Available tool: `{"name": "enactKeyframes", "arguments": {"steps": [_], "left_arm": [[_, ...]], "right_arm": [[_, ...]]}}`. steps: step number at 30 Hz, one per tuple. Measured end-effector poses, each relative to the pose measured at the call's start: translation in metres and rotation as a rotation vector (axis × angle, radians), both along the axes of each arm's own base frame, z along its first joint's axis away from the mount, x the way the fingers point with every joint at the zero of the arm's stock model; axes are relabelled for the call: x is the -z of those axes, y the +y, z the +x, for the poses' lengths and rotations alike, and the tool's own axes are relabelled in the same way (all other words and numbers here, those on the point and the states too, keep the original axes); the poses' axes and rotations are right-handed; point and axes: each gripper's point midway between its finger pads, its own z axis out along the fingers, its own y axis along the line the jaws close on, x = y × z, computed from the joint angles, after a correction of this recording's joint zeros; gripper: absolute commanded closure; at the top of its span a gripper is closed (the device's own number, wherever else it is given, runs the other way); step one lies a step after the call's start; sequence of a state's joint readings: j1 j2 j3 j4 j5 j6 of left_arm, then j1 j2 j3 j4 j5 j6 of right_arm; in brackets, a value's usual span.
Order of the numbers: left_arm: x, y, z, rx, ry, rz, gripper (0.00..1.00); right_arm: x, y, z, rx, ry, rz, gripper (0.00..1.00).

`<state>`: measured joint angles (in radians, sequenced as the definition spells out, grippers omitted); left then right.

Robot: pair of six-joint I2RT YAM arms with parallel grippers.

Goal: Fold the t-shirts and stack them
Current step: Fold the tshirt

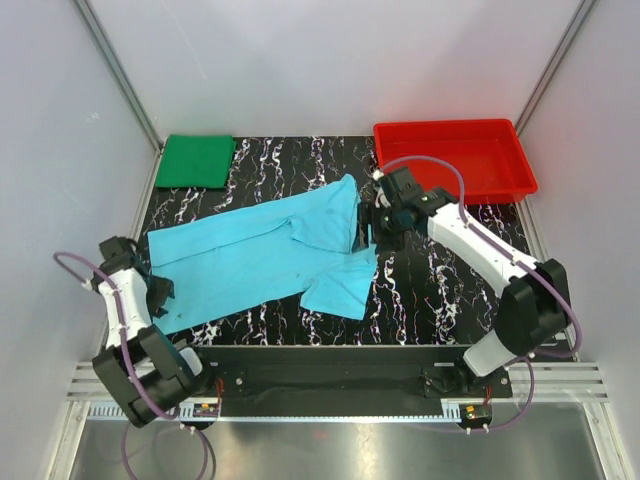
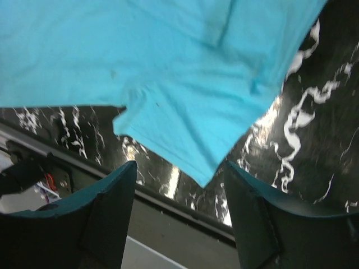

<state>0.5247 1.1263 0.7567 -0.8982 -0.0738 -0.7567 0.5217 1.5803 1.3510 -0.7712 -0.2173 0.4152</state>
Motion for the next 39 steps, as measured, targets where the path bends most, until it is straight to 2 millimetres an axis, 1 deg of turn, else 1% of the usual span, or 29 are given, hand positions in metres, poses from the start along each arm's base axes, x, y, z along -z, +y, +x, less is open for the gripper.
{"name": "enactKeyframes", "arguments": {"steps": [1, 4, 7, 9, 11, 15, 19, 26, 29, 33, 39], "left_arm": [[0.005, 0.008, -0.009, -0.057, 0.016, -0.001, 0.58], [0.014, 0.026, -0.032, -0.208, 0.044, -0.013, 0.60], [0.014, 0.041, -0.044, -0.318, 0.048, -0.011, 0.60], [0.015, 0.046, -0.051, -0.379, 0.050, -0.016, 0.60], [0.019, 0.048, -0.058, -0.435, 0.060, -0.026, 0.60], [0.031, 0.037, -0.070, -0.497, 0.104, -0.070, 0.60], [0.040, 0.030, -0.076, -0.525, 0.131, -0.096, 0.60], [0.049, 0.036, -0.073, -0.531, 0.135, -0.094, 0.55], [0.051, 0.040, -0.073, -0.528, 0.136, -0.083, 0.53], [0.054, 0.045, -0.074, -0.518, 0.147, -0.069, 0.53], [0.058, 0.049, -0.074, -0.517, 0.154, -0.066, 0.56]], "right_arm": [[0.008, -0.003, -0.011, -0.005, 0.035, 0.001, 0.31], [0.025, -0.012, -0.036, -0.012, 0.105, 0.002, 0.31], [0.028, -0.017, -0.053, -0.023, 0.137, 0.011, 0.31], [0.022, -0.018, -0.058, -0.029, 0.133, 0.023, 0.31], [0.016, -0.018, -0.059, -0.032, 0.118, 0.033, 0.31], [0.013, -0.017, -0.060, -0.037, 0.110, 0.044, 0.31], [0.011, -0.016, -0.059, -0.038, 0.109, 0.048, 0.31], [0.010, -0.015, -0.059, -0.033, 0.113, 0.056, 0.31], [0.015, -0.015, -0.061, -0.026, 0.124, 0.055, 0.31], [0.023, -0.017, -0.066, -0.020, 0.150, 0.052, 0.31], [0.030, -0.020, -0.072, -0.007, 0.172, 0.047, 0.31]]}}
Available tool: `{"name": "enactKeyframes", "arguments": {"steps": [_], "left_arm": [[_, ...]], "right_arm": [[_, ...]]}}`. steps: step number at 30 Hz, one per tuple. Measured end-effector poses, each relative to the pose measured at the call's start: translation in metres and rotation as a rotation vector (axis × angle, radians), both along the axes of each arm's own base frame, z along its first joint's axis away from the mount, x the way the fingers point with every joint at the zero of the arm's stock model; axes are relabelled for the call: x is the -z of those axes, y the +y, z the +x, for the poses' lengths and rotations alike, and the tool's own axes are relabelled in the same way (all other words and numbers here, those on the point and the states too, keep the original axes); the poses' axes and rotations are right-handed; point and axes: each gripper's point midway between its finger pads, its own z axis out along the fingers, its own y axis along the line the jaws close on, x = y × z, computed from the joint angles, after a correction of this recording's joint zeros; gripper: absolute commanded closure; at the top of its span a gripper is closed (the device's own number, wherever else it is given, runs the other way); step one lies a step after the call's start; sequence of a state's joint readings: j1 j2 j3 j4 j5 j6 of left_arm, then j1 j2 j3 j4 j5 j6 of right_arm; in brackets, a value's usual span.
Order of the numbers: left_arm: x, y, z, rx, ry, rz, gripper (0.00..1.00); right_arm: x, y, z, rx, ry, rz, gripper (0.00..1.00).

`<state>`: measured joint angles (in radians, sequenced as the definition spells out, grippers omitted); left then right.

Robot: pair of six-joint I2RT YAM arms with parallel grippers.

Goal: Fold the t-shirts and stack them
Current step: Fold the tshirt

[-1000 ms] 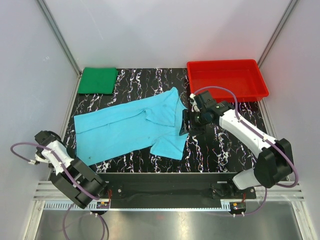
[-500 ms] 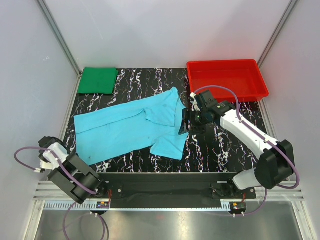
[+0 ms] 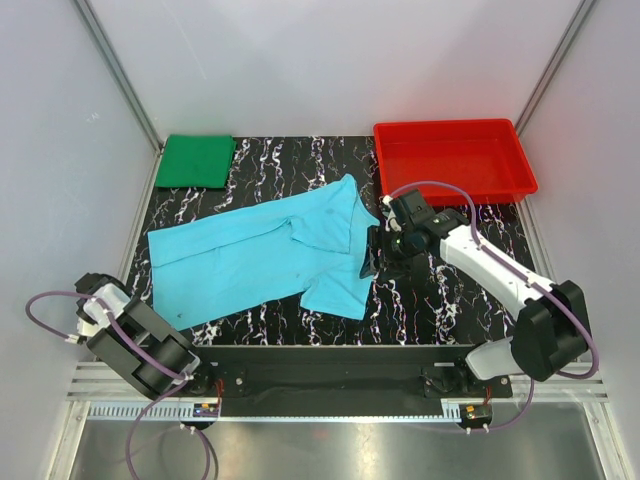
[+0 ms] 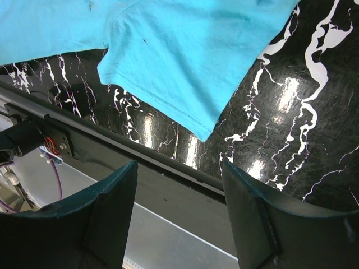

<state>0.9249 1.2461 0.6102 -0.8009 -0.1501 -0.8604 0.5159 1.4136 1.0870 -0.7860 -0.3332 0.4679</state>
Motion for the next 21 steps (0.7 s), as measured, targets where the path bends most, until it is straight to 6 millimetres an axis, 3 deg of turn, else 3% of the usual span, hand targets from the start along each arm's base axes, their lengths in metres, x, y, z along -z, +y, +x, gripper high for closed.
{"name": "enactKeyframes", "arguments": {"steps": [5, 13, 18, 21], "left_arm": [[0.000, 0.003, 0.002, 0.007, -0.006, 0.011, 0.71], [0.000, 0.010, 0.005, 0.023, -0.010, 0.033, 0.98], [0.000, 0.010, 0.005, 0.030, -0.009, 0.033, 1.00], [0.000, 0.010, 0.005, 0.031, -0.009, 0.033, 1.00]], "right_arm": [[0.004, -0.003, -0.004, 0.001, 0.003, -0.004, 0.31], [0.026, -0.012, -0.019, 0.015, 0.061, -0.036, 0.31], [0.032, -0.018, -0.011, 0.071, 0.078, -0.041, 0.33], [0.040, -0.023, -0.003, 0.124, 0.099, -0.033, 0.42]]}}
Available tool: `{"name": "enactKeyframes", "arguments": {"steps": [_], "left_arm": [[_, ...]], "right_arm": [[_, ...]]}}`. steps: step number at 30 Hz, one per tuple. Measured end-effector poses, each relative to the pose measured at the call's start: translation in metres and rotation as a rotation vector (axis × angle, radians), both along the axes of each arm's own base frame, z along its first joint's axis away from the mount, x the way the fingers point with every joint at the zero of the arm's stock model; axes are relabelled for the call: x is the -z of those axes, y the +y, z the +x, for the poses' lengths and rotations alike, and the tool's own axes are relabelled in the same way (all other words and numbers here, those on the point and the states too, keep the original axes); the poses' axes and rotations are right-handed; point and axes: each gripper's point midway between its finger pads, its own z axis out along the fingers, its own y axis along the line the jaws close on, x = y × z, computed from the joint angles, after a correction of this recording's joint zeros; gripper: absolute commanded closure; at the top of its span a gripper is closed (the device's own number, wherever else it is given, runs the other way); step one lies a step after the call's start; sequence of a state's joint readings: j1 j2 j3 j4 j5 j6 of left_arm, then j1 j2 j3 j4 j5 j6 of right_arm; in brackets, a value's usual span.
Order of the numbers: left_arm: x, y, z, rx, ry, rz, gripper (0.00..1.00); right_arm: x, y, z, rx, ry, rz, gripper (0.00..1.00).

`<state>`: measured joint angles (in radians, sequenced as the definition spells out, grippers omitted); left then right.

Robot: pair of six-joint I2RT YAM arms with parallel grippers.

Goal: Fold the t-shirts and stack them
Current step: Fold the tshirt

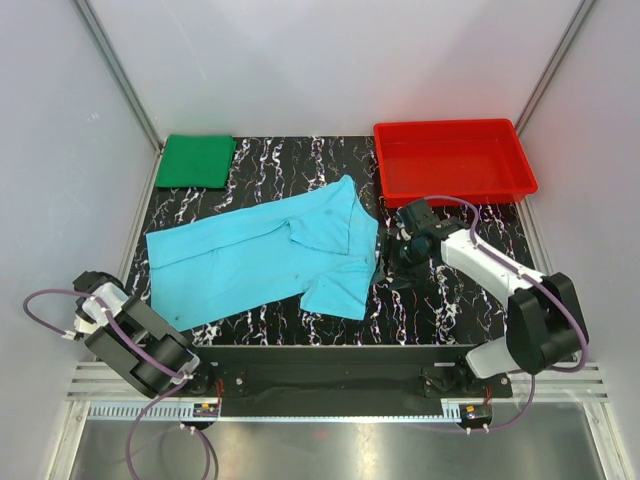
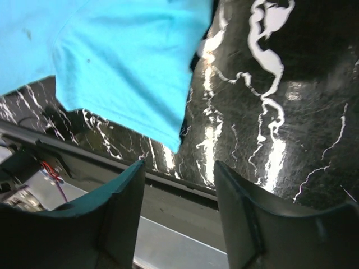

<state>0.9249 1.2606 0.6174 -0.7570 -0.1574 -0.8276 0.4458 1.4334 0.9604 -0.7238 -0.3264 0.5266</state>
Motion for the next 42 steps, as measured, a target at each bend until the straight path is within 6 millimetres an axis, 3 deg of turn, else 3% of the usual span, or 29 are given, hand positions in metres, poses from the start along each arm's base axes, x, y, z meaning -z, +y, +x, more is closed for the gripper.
{"name": "enactKeyframes", "arguments": {"steps": [6, 16, 22, 32, 36, 39, 42], "left_arm": [[0.000, 0.000, 0.000, -0.003, 0.002, -0.001, 1.00], [-0.001, -0.004, -0.006, -0.023, 0.025, -0.015, 1.00], [-0.002, -0.009, -0.010, -0.038, 0.044, -0.035, 1.00], [-0.006, -0.008, -0.011, -0.041, 0.041, -0.020, 1.00], [-0.006, -0.008, -0.014, -0.047, 0.053, -0.018, 1.00], [-0.006, -0.010, -0.017, -0.065, 0.067, -0.021, 1.00], [-0.006, -0.013, -0.022, -0.084, 0.088, -0.029, 1.00]], "right_arm": [[0.020, 0.000, 0.013, 0.047, 0.042, 0.006, 0.51], [0.059, 0.011, 0.032, 0.058, 0.082, 0.001, 0.51], [0.063, 0.014, 0.038, 0.062, 0.068, 0.011, 0.52], [0.072, 0.020, 0.047, 0.046, 0.048, 0.030, 0.63], [0.072, 0.020, 0.047, 0.046, 0.046, 0.031, 0.78], [0.072, 0.019, 0.047, 0.050, 0.045, 0.028, 0.98], [0.072, 0.019, 0.047, 0.056, 0.047, 0.025, 1.00]]}}
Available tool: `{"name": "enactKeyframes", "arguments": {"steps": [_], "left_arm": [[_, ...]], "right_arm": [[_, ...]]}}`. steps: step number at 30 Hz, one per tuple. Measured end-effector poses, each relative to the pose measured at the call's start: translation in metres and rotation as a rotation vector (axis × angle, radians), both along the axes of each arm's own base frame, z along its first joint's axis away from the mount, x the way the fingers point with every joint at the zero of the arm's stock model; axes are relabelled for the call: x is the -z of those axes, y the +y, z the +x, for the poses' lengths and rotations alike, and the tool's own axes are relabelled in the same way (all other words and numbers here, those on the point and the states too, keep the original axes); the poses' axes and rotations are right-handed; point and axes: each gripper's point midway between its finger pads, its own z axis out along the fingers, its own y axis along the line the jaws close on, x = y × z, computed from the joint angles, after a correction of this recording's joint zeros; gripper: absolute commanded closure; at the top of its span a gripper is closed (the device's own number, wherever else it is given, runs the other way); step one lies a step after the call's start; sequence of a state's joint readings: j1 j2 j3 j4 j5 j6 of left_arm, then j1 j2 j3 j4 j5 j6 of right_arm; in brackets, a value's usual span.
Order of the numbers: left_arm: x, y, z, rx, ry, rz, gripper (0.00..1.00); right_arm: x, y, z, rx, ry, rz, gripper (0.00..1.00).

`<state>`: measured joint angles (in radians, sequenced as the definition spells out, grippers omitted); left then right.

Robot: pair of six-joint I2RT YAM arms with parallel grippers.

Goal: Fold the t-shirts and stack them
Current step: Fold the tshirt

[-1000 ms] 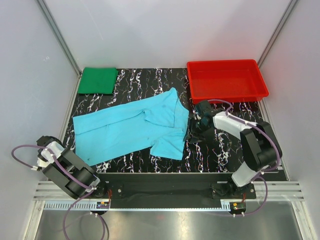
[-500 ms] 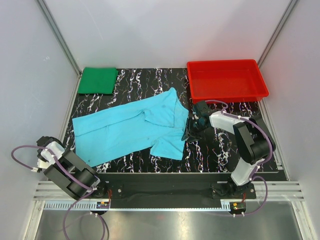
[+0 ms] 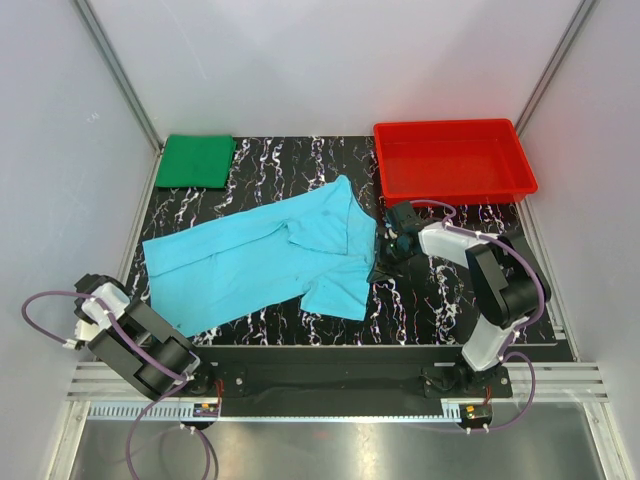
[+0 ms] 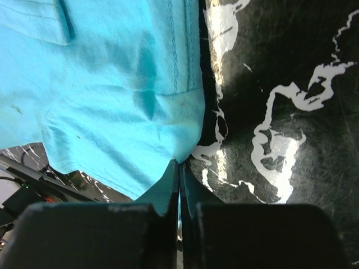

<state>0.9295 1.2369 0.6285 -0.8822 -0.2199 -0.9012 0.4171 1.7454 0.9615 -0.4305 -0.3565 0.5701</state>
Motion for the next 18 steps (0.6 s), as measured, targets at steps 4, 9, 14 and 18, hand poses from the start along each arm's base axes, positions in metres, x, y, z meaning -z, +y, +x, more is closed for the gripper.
{"name": "enactKeyframes", "arguments": {"steps": [4, 9, 14, 18], "left_arm": [[-0.003, -0.002, -0.005, -0.022, 0.028, -0.005, 1.00], [-0.008, -0.001, -0.007, -0.026, 0.039, -0.001, 1.00], [-0.013, 0.002, -0.004, -0.013, 0.022, 0.014, 1.00], [-0.017, 0.003, 0.001, 0.019, 0.009, 0.022, 0.99]], "right_arm": [[-0.008, -0.002, -0.001, 0.005, -0.010, -0.002, 1.00], [-0.036, -0.004, 0.003, 0.011, -0.065, 0.001, 1.00], [-0.064, -0.001, 0.025, -0.001, -0.145, -0.008, 1.00], [-0.088, 0.006, 0.049, -0.014, -0.217, 0.002, 1.00]]}}
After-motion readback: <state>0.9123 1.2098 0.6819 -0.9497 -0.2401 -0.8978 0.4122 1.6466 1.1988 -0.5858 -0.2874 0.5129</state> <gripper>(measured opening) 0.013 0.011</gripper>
